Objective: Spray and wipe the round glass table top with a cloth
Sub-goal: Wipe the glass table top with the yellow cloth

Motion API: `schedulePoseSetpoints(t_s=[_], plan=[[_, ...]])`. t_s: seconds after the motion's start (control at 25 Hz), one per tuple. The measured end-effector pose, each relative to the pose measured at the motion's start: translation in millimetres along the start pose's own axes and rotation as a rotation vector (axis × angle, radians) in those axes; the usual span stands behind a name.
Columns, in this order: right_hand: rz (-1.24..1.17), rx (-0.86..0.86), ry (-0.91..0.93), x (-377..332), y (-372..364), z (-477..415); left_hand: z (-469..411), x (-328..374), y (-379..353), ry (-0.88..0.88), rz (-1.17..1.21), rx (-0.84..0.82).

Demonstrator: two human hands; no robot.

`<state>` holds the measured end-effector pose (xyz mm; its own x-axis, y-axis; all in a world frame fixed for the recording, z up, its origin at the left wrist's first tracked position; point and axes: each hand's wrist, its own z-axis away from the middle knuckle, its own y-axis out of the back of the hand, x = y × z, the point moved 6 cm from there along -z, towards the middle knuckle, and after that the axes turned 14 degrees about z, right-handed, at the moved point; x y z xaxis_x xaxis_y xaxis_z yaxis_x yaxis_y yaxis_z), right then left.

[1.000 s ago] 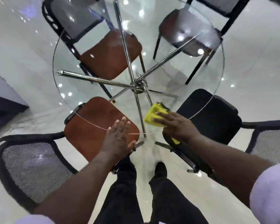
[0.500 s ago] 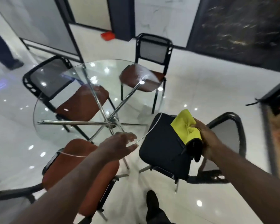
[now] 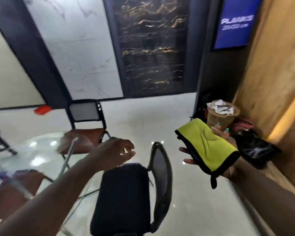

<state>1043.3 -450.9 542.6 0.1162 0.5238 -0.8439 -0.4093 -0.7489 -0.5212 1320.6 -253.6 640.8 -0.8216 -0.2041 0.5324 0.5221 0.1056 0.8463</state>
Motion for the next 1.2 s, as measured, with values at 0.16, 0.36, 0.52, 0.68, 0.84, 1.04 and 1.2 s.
schedulePoseSetpoints(t_s=[0.16,0.36,0.52,0.68,0.84,1.04,1.2], plan=[[0.326,0.331,-0.179,-133,107,59,-127,91,-45,-0.069,-0.089,-0.036],[1.599,0.489,-0.067,-282,174,48,-232,156,-58,-0.126,-0.139,0.027],[1.903,0.5,-0.168,-331,218,-13,-310,148,-58,-0.155,-0.129,0.09],[1.929,0.413,-0.142,-339,257,-113,-384,87,-60,-0.105,-0.128,0.162],[1.729,0.337,-0.134,-348,284,-237,-460,13,-55,0.016,0.041,0.18],[1.598,0.236,-0.138,-359,316,-354,-534,-32,-29,0.116,0.051,0.203],[1.631,0.098,-0.159,-370,348,-464,-569,-75,-13,0.273,0.047,0.239]])
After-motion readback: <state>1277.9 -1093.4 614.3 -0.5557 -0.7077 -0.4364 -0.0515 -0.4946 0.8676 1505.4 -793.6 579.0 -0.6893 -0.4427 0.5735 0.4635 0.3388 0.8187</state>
